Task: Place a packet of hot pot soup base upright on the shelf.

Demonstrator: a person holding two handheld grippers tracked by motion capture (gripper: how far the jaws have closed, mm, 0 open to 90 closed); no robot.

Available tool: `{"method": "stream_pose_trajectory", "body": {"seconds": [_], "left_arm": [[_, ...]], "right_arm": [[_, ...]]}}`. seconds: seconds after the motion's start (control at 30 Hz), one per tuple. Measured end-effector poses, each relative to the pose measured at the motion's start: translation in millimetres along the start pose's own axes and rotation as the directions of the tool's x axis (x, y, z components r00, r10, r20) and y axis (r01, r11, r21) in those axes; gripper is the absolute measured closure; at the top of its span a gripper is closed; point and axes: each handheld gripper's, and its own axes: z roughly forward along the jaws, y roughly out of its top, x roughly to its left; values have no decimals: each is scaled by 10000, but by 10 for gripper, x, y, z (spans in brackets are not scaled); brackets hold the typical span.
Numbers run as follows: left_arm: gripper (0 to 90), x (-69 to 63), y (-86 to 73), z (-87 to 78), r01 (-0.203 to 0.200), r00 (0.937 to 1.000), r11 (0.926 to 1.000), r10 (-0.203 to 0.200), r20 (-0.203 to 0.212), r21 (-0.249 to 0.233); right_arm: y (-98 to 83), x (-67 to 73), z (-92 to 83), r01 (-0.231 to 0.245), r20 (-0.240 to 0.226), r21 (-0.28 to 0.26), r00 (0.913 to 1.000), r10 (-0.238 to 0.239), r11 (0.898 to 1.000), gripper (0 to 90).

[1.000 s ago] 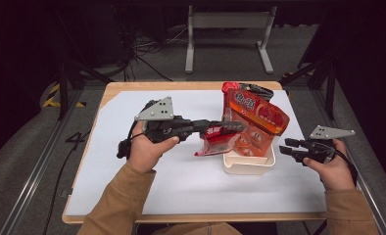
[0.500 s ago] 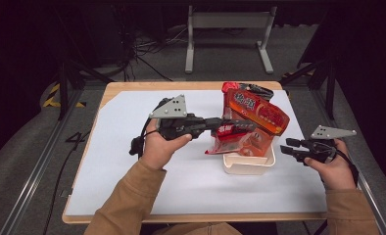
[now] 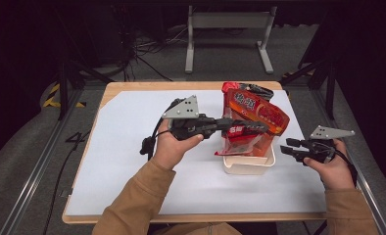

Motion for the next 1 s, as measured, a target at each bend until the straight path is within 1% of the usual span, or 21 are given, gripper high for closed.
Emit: {"method": "stream_pose_trajectory", "body": {"seconds": [0.07, 0.27, 0.43, 0.47, 0.63, 0.9, 1.0], "left_arm": [[900, 2, -7, 36, -13, 10000, 10000, 14, 56, -29], [900, 8, -38, 148, -16, 9998, 10000, 16, 185, -3], [900, -7, -47, 230, -146, 9992, 9999, 145, 374, 38], [900, -8, -51, 245, -144, 9991, 9999, 144, 387, -11], [900, -10, -82, 335, -213, 9982, 9997, 208, 559, 73], [900, -17, -144, 412, -208, 9973, 9998, 202, 711, 81], [900, -14, -165, 439, -241, 9971, 9996, 228, 721, 168]], "right_arm": [[-10, -10, 4, -7, 86, 61, 10000, 6, 10000, 564], [-10, -11, 8, -26, 44, 41, 10000, 26, 10000, 564], [-10, -11, 7, -25, 21, 27, 10000, 25, 10000, 564], [-11, -11, 7, -24, 23, 27, 10000, 24, 10000, 564], [-10, -11, 7, -22, -4, 11, 10000, 22, 10000, 564], [-13, -12, 8, -26, -7, 26, 10000, 26, 10000, 562], [-14, -11, 12, -30, -22, 33, 10000, 30, 10000, 562]]}}
